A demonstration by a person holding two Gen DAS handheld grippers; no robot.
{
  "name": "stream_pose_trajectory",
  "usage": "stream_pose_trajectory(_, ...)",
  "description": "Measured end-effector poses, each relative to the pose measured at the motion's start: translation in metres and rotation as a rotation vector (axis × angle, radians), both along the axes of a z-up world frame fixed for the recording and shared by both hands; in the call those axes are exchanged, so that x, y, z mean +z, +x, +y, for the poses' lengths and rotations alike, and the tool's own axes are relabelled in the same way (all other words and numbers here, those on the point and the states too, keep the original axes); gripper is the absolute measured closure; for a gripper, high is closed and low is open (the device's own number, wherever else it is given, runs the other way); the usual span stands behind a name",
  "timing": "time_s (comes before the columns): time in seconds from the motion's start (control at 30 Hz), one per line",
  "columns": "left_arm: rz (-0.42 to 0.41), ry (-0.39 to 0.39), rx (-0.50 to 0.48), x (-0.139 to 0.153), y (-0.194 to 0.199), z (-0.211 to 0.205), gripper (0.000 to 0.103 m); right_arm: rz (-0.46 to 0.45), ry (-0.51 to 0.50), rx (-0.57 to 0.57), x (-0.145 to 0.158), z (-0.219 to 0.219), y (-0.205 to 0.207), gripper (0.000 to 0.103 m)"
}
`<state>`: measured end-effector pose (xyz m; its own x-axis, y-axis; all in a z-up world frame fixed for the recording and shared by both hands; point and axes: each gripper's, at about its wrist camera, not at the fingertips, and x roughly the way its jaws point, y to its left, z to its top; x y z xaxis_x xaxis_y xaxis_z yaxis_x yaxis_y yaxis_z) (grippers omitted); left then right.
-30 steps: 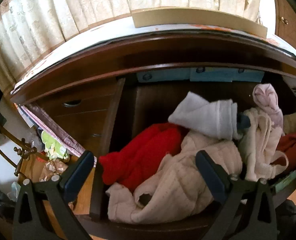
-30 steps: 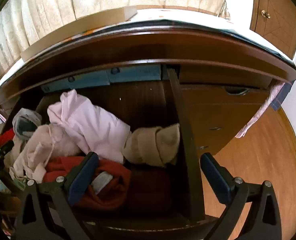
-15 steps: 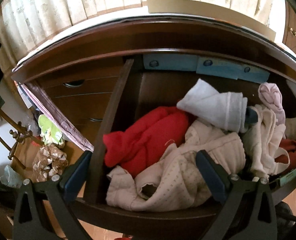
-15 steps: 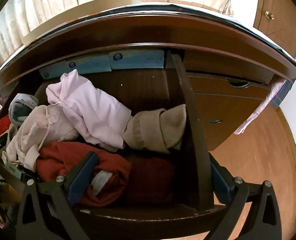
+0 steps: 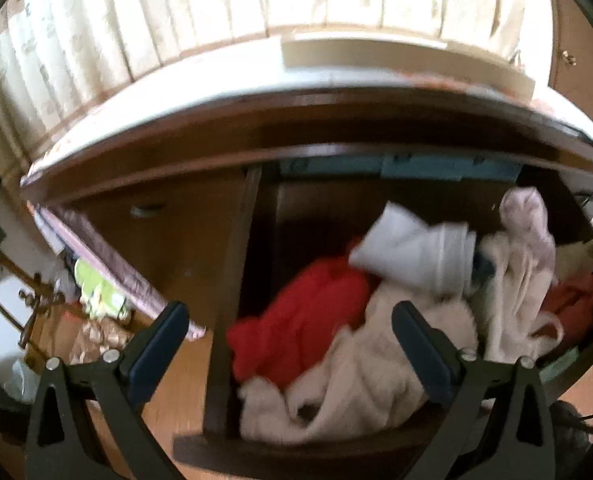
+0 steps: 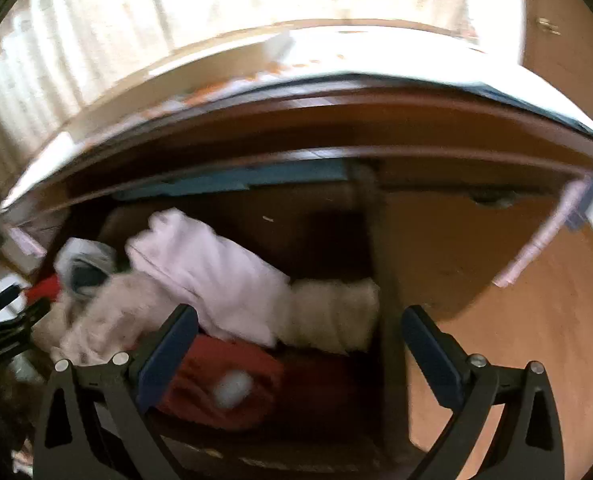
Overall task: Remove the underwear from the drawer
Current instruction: 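Grasp the pink garment with the right tool while the left tool grasps a grey garment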
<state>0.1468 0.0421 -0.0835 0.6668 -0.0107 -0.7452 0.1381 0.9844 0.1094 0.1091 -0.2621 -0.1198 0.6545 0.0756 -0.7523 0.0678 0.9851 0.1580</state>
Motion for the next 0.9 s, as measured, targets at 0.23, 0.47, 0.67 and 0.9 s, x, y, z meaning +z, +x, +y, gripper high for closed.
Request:
stream_pose_trajectory(0.23,-0.028,-0.020,-0.088,0.015,0.019,-0.024,0.000,0.103,0.055,0.231,-0.008,0.036,0.051,0.001)
stream_pose_trajectory(0.47,-0.001,-0.002,-0.140,0.013,0.021,-0.041,0.000,0.233,-0.102,0.345,-0.032,0.078,0.087,0.001)
stream_pose_trajectory(0.67,0.028,-0.039,-0.166,0.016,0.029,-0.047,0.000,0.335,0.061,0.328,-0.047,0.068,0.101,0.058)
stream_pose_trajectory(0.9,0.056,-0.014,-0.220,0.012,0.038,-0.062,0.000,0.245,0.255,0.281,-0.028,0.039,0.082,0.089)
